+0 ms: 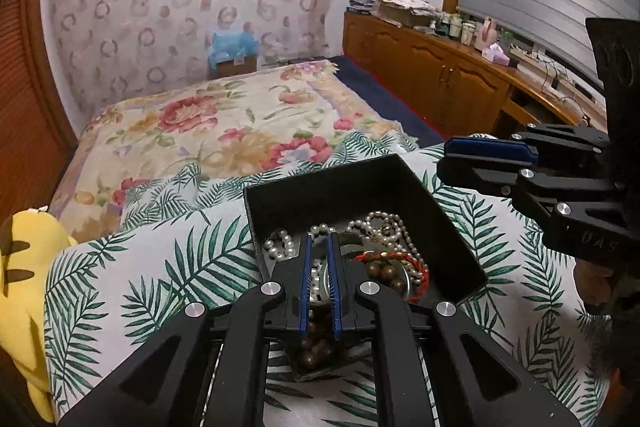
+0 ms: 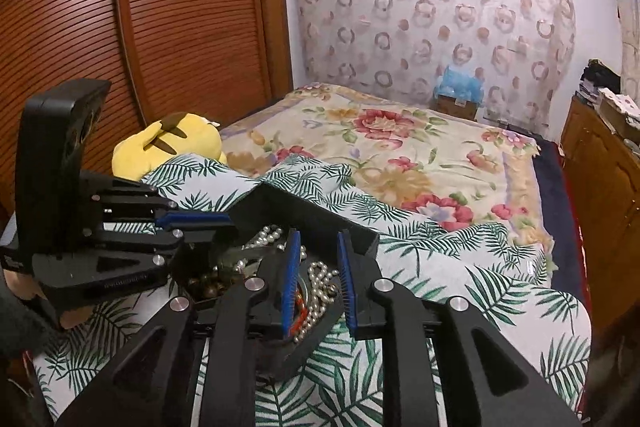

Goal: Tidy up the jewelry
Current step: 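Lower the bangle into the box and open the left gripper, then move both grippers back down to the silver combs and green pendant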

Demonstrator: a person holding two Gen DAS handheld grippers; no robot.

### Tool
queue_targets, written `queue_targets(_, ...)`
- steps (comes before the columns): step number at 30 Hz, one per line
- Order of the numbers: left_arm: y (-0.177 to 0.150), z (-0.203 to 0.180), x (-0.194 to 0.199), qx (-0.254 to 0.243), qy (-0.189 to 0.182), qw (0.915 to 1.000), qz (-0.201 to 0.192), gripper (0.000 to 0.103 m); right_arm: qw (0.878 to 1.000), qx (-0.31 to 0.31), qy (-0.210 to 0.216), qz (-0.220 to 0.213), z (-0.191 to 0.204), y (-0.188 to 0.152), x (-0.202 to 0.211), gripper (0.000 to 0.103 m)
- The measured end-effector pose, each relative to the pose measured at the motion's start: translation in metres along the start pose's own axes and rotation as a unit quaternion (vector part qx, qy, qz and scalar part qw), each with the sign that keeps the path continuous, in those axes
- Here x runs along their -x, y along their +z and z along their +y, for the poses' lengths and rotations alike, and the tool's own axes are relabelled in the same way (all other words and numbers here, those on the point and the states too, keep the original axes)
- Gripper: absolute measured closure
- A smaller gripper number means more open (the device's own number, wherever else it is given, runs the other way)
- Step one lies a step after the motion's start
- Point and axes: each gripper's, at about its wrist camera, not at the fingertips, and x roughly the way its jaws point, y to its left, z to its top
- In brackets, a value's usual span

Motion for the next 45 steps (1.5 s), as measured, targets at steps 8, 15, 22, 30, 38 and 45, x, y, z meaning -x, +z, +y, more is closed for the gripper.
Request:
queue_targets(8, -0.007, -0.002, 0.014, 0.001, 0.002, 0.9999, -0.011, 0.096, 1.000, -0.017, -0.010, -0.004, -0.005, -0.015, 0.023, 0.082)
queue_targets(15, -0.017, -0.001, 0.035, 0.008, 0.010, 0.9997, -0.019, 0.073, 1.000, -0.016, -0.014, -0.002, 0.004, -0.027, 0.040, 0.082)
queue_targets(22, -0.031, 0.004, 0.063, 0.020, 0.020, 0.9990, -0.034, 0.029, 1.000, -0.023, -0.015, 0.007, 0.014, -0.041, 0.057, 0.082)
queue_targets(30, -0.055, 0.003, 0.091, 0.028, 0.021, 0.9989, -0.032, 0.018, 0.999, -0.030, -0.013, 0.023, 0.029, -0.067, 0.068, 0.081)
queue_targets(38, -0.084, -0.013, 0.102, 0.022, 0.008, 0.9994, -0.025, 0.018, 0.999, -0.039, -0.015, 0.032, 0.043, -0.097, 0.081, 0.081)
queue_targets(45, -0.110, -0.028, 0.099, 0.025, -0.011, 0.9996, -0.009, 0.018, 0.998, -0.045, -0.022, 0.036, 0.054, -0.121, 0.092, 0.081)
